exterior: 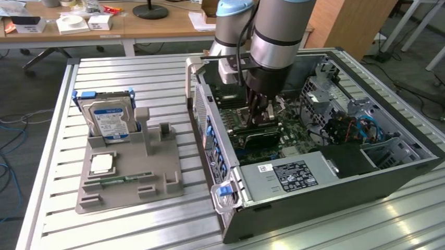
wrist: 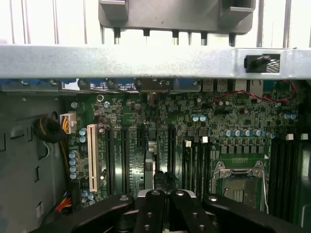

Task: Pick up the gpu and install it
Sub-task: 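Press down on the gpu until it lock into place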

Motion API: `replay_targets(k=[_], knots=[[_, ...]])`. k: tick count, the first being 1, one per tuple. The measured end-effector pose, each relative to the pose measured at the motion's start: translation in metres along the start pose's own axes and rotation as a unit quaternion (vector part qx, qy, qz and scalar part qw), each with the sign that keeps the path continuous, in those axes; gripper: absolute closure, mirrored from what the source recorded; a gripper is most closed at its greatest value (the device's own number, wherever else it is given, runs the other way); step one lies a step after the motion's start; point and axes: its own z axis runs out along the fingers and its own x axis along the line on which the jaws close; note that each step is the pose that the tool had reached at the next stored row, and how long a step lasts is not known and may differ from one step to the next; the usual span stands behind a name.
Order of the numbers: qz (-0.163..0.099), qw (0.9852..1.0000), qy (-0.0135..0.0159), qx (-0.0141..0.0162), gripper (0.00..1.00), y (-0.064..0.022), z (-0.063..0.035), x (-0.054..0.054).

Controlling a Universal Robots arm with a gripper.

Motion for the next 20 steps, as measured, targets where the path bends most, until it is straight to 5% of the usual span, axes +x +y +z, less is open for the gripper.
replay_targets(k=[10,15,20], knots=[[0.000,1.0000,0.0013,-0.0031,0.90,-0.0152,0.0000,0.000],[0.000,1.0000,0.0014,-0.0041,0.90,-0.0162,0.0000,-0.001],[0.001,0.9999,0.0020,-0.0113,0.90,-0.0193,0.0001,-0.001]])
